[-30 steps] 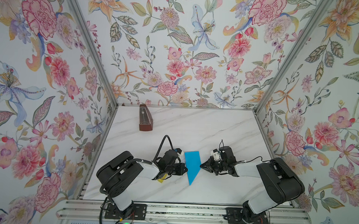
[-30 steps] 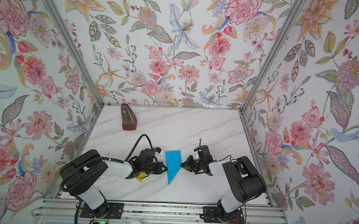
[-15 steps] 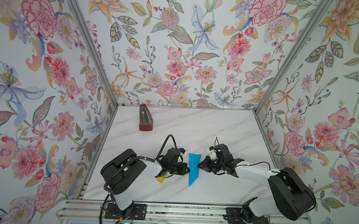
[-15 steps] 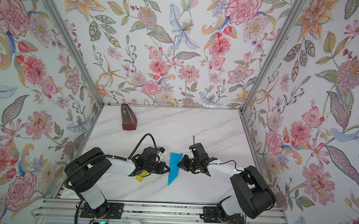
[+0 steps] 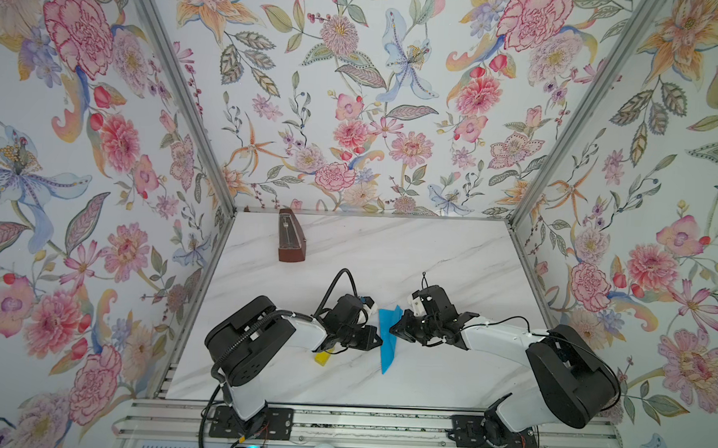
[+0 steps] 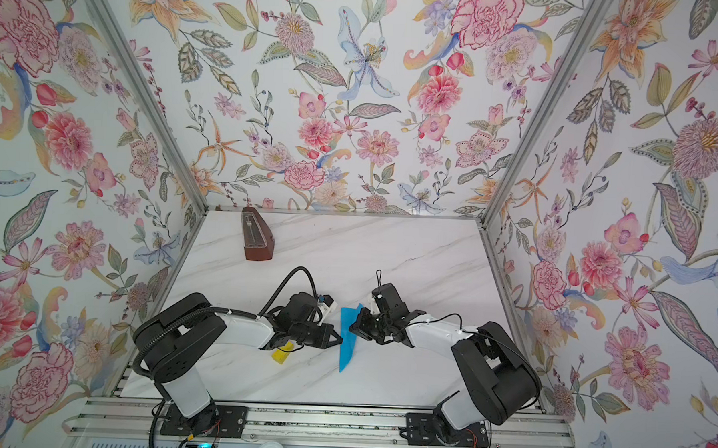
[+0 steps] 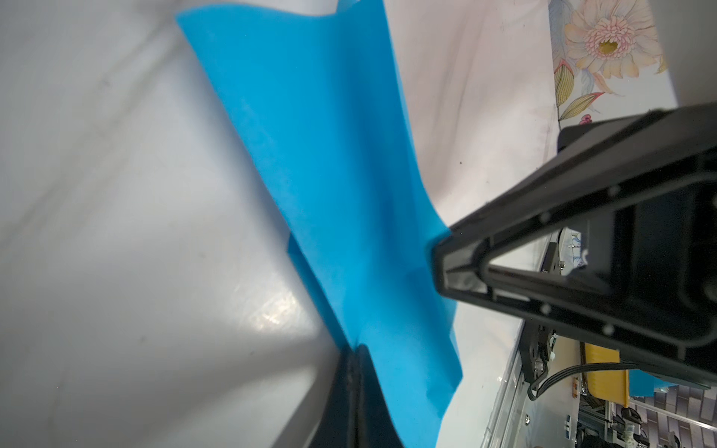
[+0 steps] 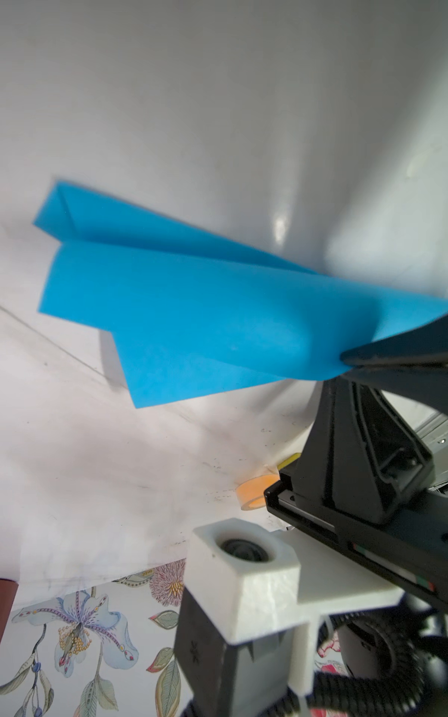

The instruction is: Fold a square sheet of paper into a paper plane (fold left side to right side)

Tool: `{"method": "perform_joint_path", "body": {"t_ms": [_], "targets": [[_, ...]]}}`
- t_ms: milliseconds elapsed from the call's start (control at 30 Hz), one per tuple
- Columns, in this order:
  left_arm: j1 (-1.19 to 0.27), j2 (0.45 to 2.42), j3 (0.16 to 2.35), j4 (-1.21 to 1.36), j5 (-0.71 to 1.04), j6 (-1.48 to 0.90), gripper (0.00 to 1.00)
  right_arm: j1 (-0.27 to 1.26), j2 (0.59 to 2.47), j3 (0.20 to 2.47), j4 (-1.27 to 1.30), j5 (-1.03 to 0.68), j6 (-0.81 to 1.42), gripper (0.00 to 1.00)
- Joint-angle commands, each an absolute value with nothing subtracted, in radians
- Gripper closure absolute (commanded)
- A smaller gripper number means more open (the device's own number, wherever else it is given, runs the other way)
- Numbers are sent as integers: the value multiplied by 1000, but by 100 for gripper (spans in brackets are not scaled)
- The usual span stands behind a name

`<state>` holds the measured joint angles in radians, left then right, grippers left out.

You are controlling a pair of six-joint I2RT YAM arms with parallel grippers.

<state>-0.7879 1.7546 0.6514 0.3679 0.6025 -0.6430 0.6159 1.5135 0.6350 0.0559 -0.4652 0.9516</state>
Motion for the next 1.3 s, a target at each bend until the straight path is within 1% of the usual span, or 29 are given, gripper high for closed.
{"method": "perform_joint_path", "body": {"t_ms": [0,567,1267], "targets": [[-795,1781,666,321,612,-616,100,621,1551,665,88,-457,963,100],[-795,1778,665,308,604,-608,100,626,1649,699,133,-482,962,100],[-795,1763,655,284,572,-601,100,632,1706,696,156,-485,958,100]]}}
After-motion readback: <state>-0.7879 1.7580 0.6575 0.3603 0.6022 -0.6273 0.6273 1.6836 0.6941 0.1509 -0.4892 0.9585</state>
